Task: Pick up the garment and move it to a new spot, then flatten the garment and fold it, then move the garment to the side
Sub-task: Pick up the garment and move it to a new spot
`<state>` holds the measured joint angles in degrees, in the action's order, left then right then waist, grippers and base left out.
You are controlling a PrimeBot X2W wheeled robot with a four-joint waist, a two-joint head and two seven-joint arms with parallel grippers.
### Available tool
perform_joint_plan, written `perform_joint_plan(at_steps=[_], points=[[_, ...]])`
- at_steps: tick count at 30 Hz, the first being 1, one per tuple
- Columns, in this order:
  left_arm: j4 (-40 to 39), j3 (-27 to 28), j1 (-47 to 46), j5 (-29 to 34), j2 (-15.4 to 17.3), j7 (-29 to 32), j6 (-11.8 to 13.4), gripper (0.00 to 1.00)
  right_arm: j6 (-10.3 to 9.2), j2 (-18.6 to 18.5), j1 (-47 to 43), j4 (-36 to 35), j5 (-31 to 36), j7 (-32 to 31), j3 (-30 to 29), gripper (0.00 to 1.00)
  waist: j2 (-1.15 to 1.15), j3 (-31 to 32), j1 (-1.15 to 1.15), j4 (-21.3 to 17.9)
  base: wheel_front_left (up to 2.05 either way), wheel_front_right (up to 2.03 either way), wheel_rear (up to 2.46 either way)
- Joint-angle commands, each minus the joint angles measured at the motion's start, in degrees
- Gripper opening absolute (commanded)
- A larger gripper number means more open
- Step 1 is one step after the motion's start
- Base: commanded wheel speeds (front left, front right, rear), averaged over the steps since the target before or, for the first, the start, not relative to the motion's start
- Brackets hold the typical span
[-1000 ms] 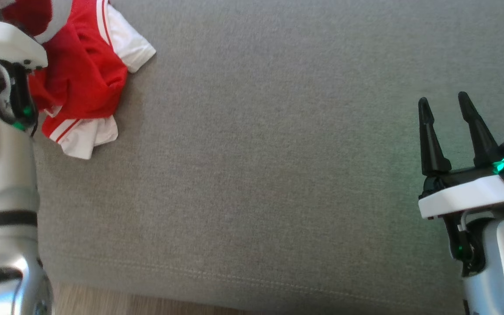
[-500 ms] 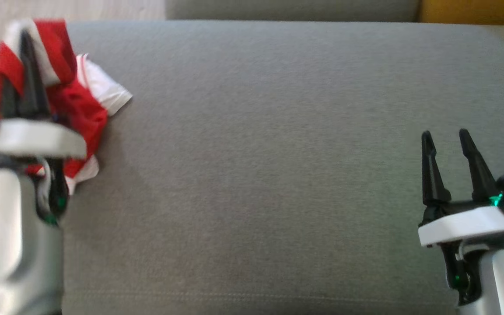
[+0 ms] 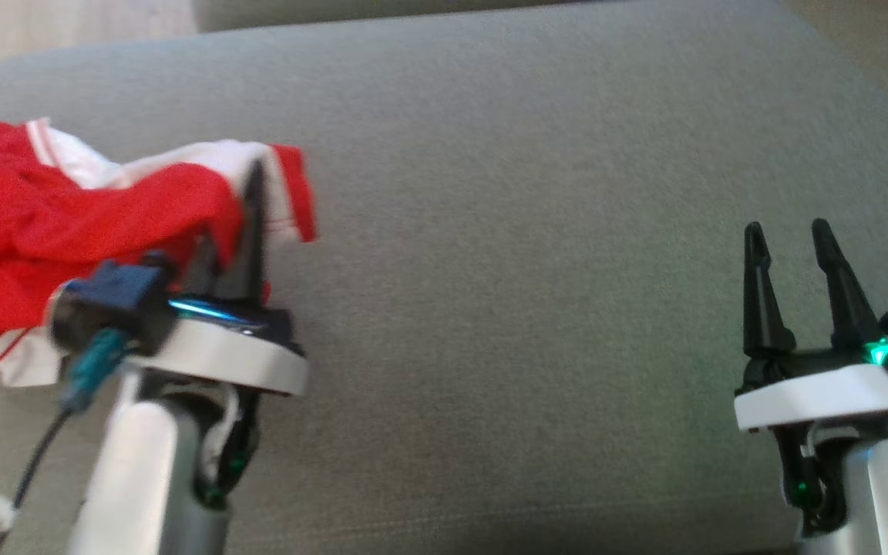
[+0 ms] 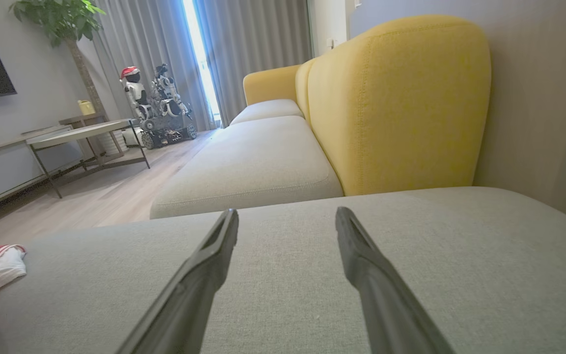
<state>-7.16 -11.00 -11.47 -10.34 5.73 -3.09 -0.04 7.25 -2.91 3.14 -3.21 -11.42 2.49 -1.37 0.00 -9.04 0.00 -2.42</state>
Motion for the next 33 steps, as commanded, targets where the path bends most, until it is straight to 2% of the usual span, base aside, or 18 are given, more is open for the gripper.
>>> perform_joint_plan(at_steps=[1,2,5,12,19,24,30,33], points=[[-1.8,0.9,-3.2,-0.4,0.2,0.2,-0.4,0.00,0.24,-0.1,2.6,-2.1,-0.5,0.4,1.7,1.00,0.00,-2.4,0.00,-2.5,0.00,0.00,0.00],[-0.5,-1.3,-4.8,-0.8,-0.7,0.3,-1.0,0.00,0.24,0.0,3.3,-2.0,-0.9,0.9,2.1,1.00,0.00,-3.8,0.00,-4.0,0.00,0.00,0.00],[1.1,-3.4,-6.6,-1.0,-1.3,0.3,-1.3,0.00,0.24,0.0,4.1,-1.7,-1.6,1.7,3.0,1.00,0.00,-5.2,0.00,-6.1,0.00,0.00,0.00],[6.1,-11.6,-13.9,-1.6,-2.5,0.2,-2.7,0.00,0.24,0.0,6.5,0.8,-5.5,5.0,6.2,1.00,0.00,-10.1,0.00,-14.9,0.00,0.00,0.00],[9.8,-16.5,-22.7,-2.1,-2.8,-0.4,-2.1,0.00,0.24,0.0,7.5,3.5,-8.1,8.1,7.5,1.00,0.00,-13.5,0.00,-21.8,0.00,0.00,0.00],[14.9,-18.7,-26.1,-3.9,-2.8,1.0,-1.5,0.00,0.24,0.0,8.0,4.9,-9.5,9.5,8.1,1.00,0.00,-15.4,0.00,-23.8,0.00,0.00,0.00],[26.6,-21.2,-26.0,-6.4,-2.8,4.5,-3.2,0.00,0.24,0.0,9.2,6.8,-10.4,10.8,8.9,1.00,0.00,-16.1,0.00,-23.9,0.00,0.00,0.00],[29.3,-22.0,-26.0,-7.2,-2.8,4.1,-3.8,0.00,0.24,0.0,9.6,7.5,-10.4,11.1,8.9,1.00,0.00,-15.7,0.00,-23.1,0.00,0.00,0.00]])
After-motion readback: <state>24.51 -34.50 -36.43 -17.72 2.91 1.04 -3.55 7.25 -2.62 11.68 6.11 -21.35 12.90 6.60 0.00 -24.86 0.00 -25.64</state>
